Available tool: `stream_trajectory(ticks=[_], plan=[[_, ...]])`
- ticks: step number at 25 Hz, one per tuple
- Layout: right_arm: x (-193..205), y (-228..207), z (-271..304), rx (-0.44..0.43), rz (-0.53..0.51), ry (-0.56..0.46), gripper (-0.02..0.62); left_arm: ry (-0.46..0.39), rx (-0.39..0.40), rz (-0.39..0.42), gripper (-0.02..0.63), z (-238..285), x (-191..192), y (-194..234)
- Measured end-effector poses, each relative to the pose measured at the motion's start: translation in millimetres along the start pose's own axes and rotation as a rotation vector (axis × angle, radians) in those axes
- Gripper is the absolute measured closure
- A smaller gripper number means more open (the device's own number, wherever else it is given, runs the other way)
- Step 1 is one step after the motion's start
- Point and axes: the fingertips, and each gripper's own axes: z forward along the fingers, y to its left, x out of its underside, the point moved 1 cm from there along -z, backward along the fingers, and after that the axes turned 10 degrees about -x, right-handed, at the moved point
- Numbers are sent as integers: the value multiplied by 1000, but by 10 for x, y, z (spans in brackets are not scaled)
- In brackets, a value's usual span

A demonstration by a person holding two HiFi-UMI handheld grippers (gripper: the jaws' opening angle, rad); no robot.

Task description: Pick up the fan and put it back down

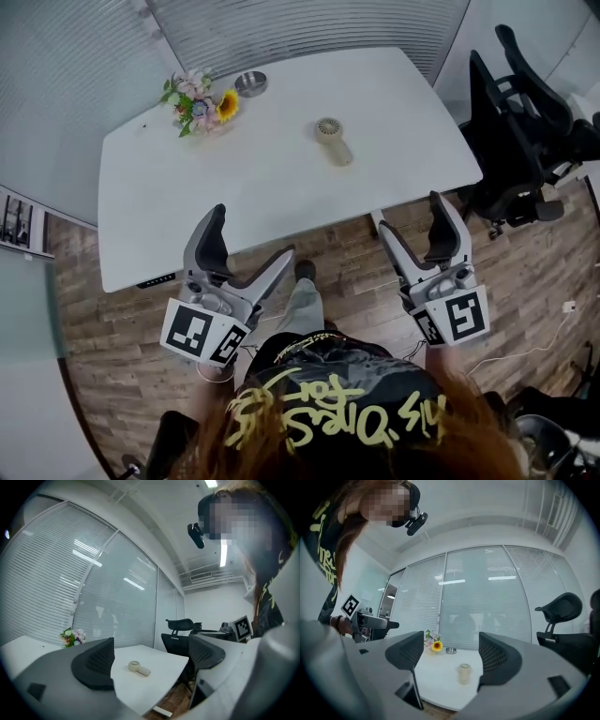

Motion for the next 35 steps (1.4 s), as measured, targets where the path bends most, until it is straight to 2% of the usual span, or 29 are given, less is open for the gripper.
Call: stream_trajectory(ticks=[18,35], plan=[[214,-761,1014,52,-9,33,245,22,91,-23,109,1358,6,562],[276,-1138,1840,64,-10,46,245,25,121,-32,109,2031,-94,1115]])
